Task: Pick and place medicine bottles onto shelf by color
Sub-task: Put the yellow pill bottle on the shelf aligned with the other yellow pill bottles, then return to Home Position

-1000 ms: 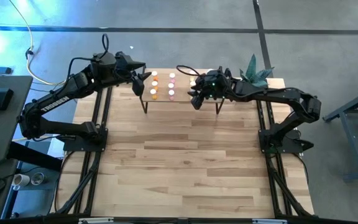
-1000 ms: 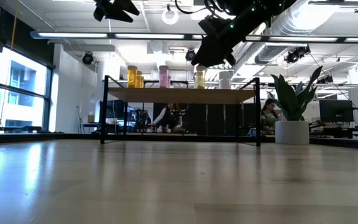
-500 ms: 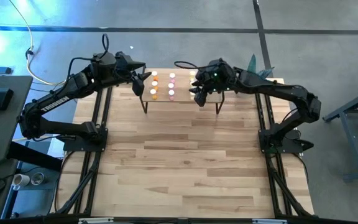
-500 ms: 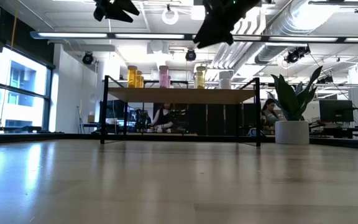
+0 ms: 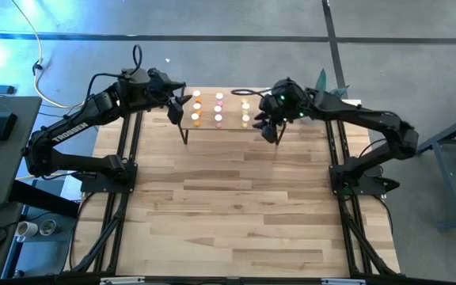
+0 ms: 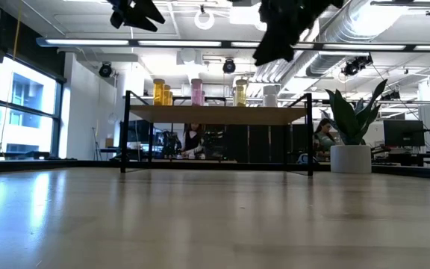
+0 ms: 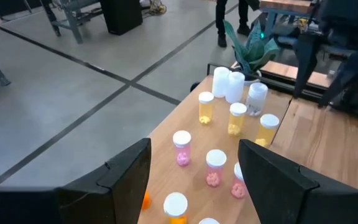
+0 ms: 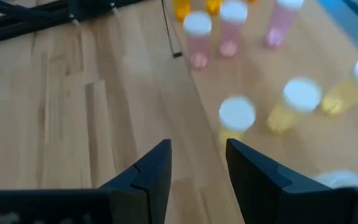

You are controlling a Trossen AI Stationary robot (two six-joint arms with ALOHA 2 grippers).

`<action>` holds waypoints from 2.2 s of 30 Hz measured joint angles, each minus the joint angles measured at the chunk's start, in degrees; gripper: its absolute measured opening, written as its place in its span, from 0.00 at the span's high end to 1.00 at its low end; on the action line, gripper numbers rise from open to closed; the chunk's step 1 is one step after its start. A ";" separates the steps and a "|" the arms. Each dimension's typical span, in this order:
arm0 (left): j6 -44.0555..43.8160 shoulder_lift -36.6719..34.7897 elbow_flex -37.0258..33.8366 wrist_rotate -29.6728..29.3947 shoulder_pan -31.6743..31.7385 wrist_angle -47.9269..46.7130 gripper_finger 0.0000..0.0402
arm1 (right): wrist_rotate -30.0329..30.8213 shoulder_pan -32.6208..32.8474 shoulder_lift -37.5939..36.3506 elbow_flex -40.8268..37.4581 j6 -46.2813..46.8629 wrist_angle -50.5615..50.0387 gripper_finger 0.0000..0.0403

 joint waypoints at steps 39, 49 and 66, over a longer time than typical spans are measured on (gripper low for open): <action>0.44 0.00 0.00 -0.09 0.00 -0.08 0.43 | 1.50 2.63 0.74 -25.91 2.40 41.29 0.64; 0.48 0.00 0.00 -0.22 0.00 -0.08 0.43 | 4.37 2.62 0.81 -25.91 2.39 41.60 0.64; -1.02 -0.46 0.00 -0.23 -0.46 -0.31 0.43 | 1.26 2.72 -0.23 -25.67 6.21 40.83 0.64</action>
